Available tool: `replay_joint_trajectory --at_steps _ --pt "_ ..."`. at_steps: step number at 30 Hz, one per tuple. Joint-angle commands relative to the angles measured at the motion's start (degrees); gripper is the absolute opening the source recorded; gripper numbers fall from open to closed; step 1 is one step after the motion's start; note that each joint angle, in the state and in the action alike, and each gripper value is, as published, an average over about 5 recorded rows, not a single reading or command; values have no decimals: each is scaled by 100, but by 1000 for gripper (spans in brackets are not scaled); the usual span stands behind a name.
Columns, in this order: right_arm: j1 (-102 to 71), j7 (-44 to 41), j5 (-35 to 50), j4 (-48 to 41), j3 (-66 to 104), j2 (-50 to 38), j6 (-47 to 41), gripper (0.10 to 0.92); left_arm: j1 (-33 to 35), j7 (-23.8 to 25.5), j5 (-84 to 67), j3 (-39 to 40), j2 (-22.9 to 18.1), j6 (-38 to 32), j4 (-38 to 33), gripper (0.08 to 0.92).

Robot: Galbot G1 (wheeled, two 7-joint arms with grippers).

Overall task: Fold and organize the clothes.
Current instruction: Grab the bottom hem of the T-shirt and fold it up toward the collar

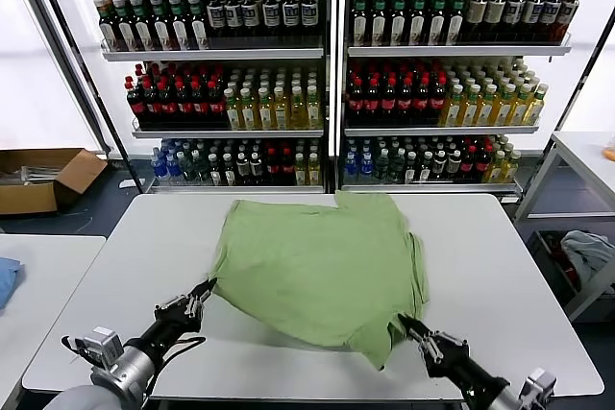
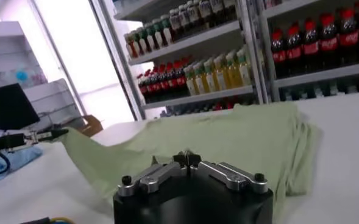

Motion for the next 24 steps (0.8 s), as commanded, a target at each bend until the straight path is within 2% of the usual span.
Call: replay_joint_trajectory --at_steps 1,8,13,18,22,24 --pt "1497 64 256 -1003 -162 -199 -84 106 -1726 -130 -575 271 14 -28 1280 85" --pt "2459 120 228 -1971 -534 -277 -90 106 -2599 -270 -755 470 -119 5 2189 85" --pt "3088 161 33 -2572 -955 -209 -66 106 -2989 -272 -580 655 -243 26 2844 85" --pt "3518 285 -301 -3011 -1385 -64 -14 106 -3087 -124 -155 854 -344 95 3464 85" --pt "3575 379 -631 -3172 -1577 24 -46 127 -2957 -17 230 895 -393 136 3579 85" --pt "3499 394 -737 -3148 -1611 23 -58 163 -2866 16 335 874 -380 148 3528 88"
